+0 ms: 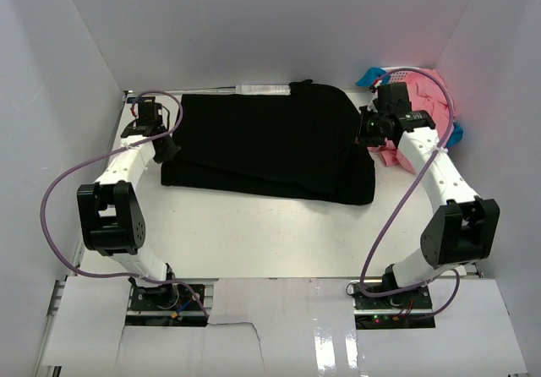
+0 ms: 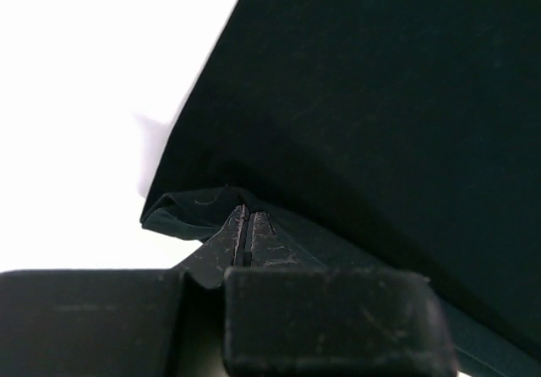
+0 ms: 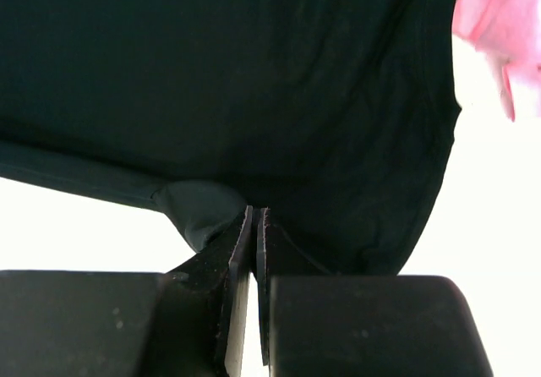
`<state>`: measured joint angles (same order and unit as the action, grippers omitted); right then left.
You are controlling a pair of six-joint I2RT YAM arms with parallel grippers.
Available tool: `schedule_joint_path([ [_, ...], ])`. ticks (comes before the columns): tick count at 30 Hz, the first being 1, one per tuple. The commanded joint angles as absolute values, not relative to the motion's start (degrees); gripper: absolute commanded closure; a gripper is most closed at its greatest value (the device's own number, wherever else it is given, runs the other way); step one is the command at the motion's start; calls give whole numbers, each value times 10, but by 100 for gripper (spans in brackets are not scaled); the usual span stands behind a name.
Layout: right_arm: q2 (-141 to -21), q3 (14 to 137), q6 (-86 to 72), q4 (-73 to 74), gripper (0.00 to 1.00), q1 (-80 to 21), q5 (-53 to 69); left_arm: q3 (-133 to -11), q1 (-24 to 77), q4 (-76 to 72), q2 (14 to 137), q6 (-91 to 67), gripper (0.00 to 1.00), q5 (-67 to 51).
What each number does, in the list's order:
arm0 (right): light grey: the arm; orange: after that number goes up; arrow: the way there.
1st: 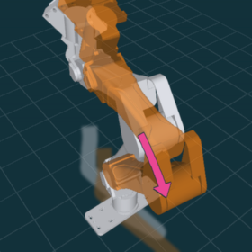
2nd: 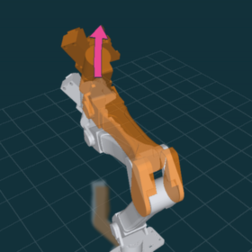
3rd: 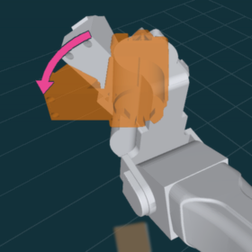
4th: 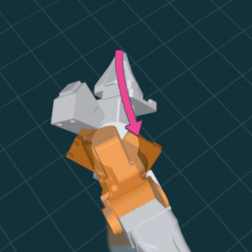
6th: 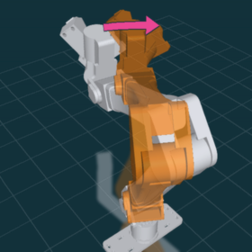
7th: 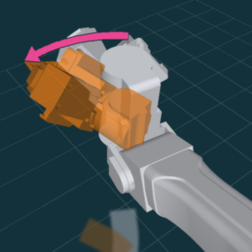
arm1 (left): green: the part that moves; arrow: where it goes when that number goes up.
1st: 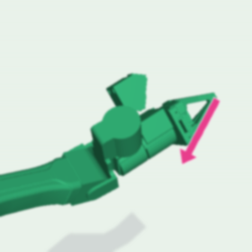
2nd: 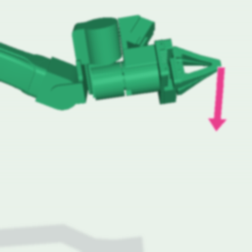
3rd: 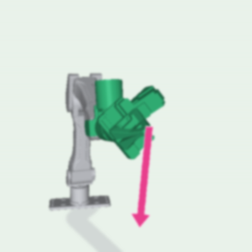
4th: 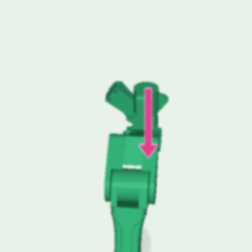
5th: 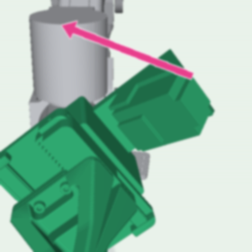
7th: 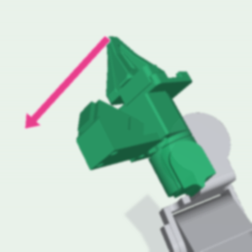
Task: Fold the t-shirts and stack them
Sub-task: Fold the flattened tshirt in 1/3 of the way
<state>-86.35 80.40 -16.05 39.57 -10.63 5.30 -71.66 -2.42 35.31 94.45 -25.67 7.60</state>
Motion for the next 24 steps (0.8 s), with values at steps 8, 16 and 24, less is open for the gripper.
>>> schedule_joint_path([
  [8,-952,901,-163,363,92,-106,54,-773,-25,343,973,-248,100,78],
  [16,-1019,986,-166,366,92,-106,66,-787,-25,341,998,-248,100,79],
  [24,-1071,1036,-162,363,92,-106,71,-783,-25,337,1011,-248,100,84],
])
